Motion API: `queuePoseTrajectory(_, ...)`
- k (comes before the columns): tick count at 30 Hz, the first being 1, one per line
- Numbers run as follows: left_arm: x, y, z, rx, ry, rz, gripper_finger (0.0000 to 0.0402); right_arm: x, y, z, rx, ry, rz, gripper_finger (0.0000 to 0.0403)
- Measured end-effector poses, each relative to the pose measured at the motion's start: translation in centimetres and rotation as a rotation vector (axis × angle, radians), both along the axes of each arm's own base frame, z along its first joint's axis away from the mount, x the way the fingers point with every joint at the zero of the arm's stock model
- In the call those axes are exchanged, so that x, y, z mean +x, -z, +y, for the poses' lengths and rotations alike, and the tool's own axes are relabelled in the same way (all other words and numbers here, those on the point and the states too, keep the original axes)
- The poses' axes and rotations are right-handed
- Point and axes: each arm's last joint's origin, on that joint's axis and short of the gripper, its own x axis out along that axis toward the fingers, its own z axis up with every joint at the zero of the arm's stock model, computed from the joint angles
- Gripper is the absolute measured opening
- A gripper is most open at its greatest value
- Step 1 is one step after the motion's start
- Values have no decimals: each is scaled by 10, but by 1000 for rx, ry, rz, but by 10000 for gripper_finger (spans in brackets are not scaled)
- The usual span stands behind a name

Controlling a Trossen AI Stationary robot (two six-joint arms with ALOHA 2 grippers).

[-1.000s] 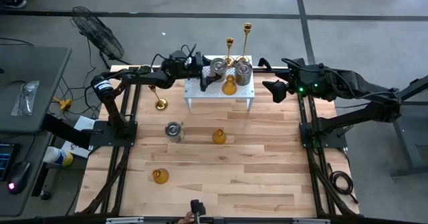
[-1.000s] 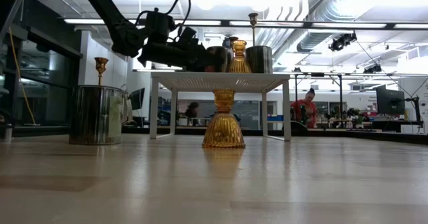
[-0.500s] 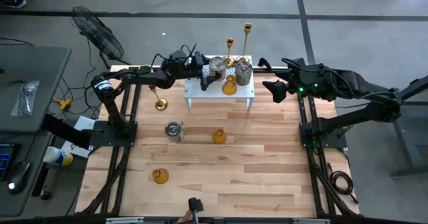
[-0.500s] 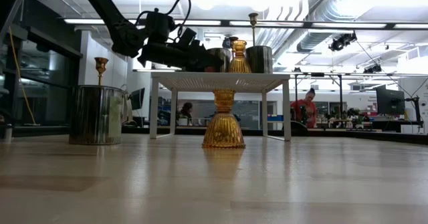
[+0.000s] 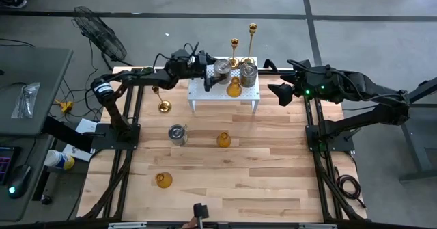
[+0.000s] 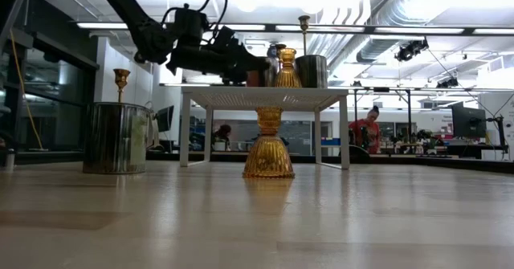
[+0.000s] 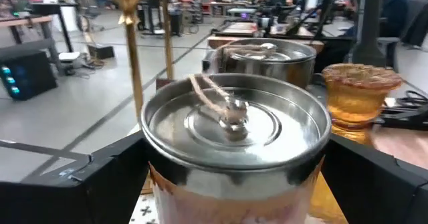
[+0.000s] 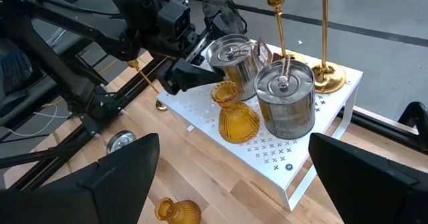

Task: Pick & Place candle stick holders
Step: Put the orange and silver scented candle on the shelf

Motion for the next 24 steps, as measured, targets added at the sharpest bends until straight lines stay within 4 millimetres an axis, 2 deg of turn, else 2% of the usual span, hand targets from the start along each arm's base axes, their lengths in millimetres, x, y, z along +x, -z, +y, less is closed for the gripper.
queuePoseTrajectory(16,12,-39,7,40,50,-53,400,0,0,0,1,-1,6,375)
queuePoseTrajectory(24,1,-72,3,10,50,-5,398,0,0,0,1,-1,7,375)
